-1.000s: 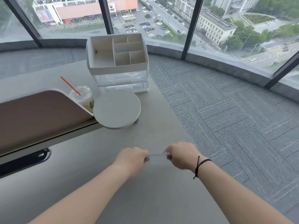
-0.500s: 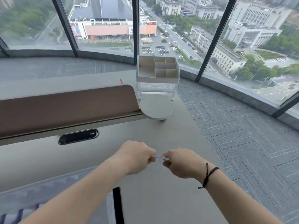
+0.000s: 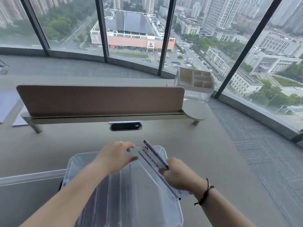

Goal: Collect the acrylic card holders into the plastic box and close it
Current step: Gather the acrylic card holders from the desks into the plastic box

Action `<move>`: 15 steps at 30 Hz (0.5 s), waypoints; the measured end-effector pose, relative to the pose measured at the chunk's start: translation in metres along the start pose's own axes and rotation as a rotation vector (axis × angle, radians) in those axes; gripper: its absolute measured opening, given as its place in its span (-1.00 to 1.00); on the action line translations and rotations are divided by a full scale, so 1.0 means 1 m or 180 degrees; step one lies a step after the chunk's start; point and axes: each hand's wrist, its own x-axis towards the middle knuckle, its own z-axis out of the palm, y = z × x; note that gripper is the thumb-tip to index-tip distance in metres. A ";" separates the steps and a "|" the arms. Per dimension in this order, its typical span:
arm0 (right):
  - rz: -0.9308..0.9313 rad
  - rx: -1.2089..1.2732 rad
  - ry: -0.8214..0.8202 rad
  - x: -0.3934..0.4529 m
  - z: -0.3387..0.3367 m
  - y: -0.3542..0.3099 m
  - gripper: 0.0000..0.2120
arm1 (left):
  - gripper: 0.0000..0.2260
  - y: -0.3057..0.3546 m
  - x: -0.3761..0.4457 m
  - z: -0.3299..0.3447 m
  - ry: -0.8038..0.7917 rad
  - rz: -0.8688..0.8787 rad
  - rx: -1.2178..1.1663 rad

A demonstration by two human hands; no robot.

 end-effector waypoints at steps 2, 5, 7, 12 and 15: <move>0.0189 0.0408 0.0015 0.005 0.032 -0.007 -0.83 | -0.49 -0.018 -0.022 0.018 -0.0180 -0.0206 0.0152; 0.0483 0.0812 0.0083 0.012 0.076 -0.011 -0.86 | -0.41 -0.032 -0.049 0.050 -0.0429 -0.0185 0.0140; 0.0677 0.0872 0.0175 0.018 0.098 -0.007 -0.83 | -0.36 -0.036 -0.061 0.073 -0.0522 -0.0053 0.0316; 0.1164 0.1149 0.0253 0.032 0.133 0.005 -0.91 | -0.28 -0.042 -0.073 0.112 -0.0750 -0.0143 0.0535; 0.1328 0.1316 0.0140 0.042 0.146 0.008 -0.71 | -0.27 -0.041 -0.072 0.121 -0.0807 -0.0201 0.0687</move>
